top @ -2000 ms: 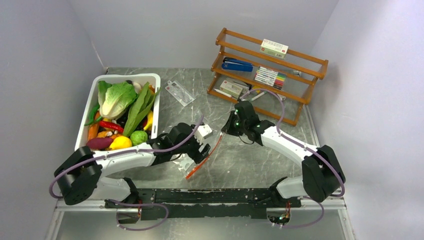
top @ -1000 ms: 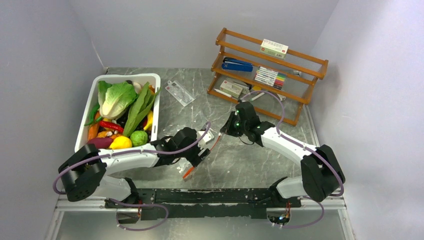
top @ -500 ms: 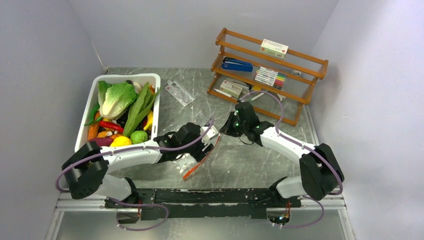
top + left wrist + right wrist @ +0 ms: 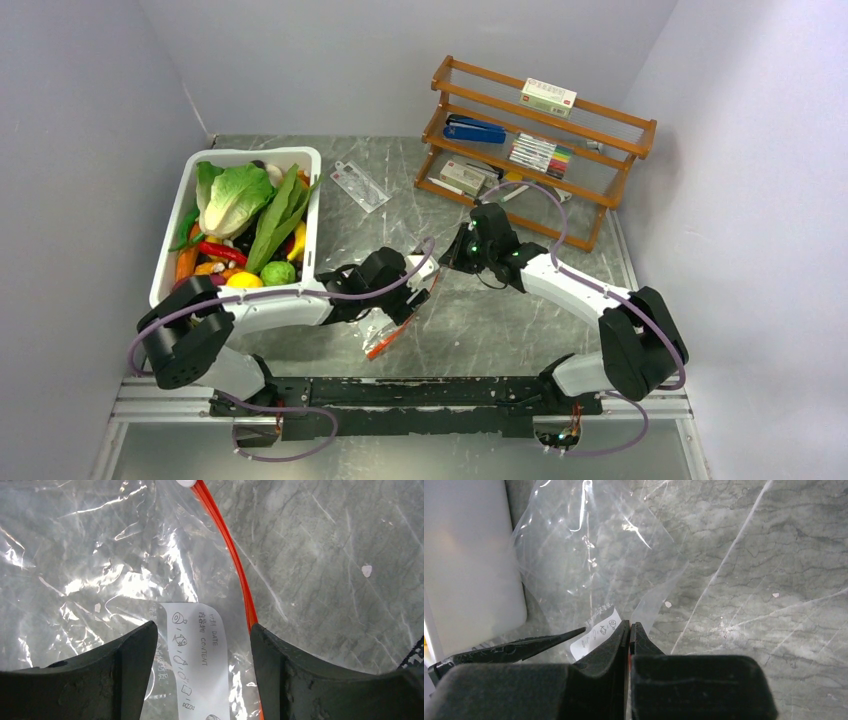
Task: Place the food in the zip-top bag and seal the zipper
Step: Open the zipper of the food storage bag.
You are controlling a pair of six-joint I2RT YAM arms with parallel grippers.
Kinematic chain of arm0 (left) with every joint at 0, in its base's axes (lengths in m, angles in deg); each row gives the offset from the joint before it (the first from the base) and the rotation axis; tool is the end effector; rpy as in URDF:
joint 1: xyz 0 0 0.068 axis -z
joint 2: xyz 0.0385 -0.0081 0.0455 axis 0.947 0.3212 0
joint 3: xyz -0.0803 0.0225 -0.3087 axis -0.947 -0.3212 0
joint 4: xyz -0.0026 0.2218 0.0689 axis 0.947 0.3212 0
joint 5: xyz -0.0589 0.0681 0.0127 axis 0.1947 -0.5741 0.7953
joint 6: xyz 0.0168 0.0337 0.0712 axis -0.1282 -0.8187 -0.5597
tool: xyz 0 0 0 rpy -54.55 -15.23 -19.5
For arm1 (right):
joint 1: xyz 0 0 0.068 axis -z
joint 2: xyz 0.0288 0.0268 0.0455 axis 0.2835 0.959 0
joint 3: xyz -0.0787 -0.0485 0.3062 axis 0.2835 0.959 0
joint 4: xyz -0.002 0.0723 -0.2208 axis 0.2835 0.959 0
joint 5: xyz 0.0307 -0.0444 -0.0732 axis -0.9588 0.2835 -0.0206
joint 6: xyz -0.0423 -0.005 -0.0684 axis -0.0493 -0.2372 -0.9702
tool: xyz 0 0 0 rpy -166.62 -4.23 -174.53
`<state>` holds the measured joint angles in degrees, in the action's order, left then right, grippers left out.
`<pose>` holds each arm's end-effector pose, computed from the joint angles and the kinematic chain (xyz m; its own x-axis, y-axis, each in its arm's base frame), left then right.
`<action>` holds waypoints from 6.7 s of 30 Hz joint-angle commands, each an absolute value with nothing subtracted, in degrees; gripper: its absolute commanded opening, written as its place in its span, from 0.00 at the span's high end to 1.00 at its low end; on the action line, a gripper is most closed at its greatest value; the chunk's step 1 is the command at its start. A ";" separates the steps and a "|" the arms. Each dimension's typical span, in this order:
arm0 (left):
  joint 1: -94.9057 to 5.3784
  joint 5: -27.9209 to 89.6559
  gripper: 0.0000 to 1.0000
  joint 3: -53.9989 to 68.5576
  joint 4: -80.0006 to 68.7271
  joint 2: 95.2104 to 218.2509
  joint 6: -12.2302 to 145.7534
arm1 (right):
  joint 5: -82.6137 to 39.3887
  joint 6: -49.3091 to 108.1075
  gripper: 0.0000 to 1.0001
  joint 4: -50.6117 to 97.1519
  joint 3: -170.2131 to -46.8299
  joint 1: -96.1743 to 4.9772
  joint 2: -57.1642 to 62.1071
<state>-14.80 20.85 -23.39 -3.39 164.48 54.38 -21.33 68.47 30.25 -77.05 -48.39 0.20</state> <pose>0.1615 -0.2400 0.2307 -0.3567 0.5636 -0.7451 0.8256 0.5635 0.0310 0.2289 0.1531 0.2517 -0.8314 0.3210 -0.4536 -0.0115 0.8061 0.5916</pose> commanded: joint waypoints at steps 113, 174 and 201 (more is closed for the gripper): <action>-16.61 14.19 0.93 -19.16 -10.67 170.79 78.53 | -12.20 84.64 1.00 0.13 -61.32 -61.94 9.55; -17.90 11.73 0.55 -15.22 -6.79 158.43 70.75 | -13.29 62.50 1.00 49.63 -96.03 -60.50 -7.90; -24.47 -4.70 0.93 -22.30 -11.91 147.82 83.13 | 2.97 69.68 1.00 54.85 -93.51 -58.75 -7.94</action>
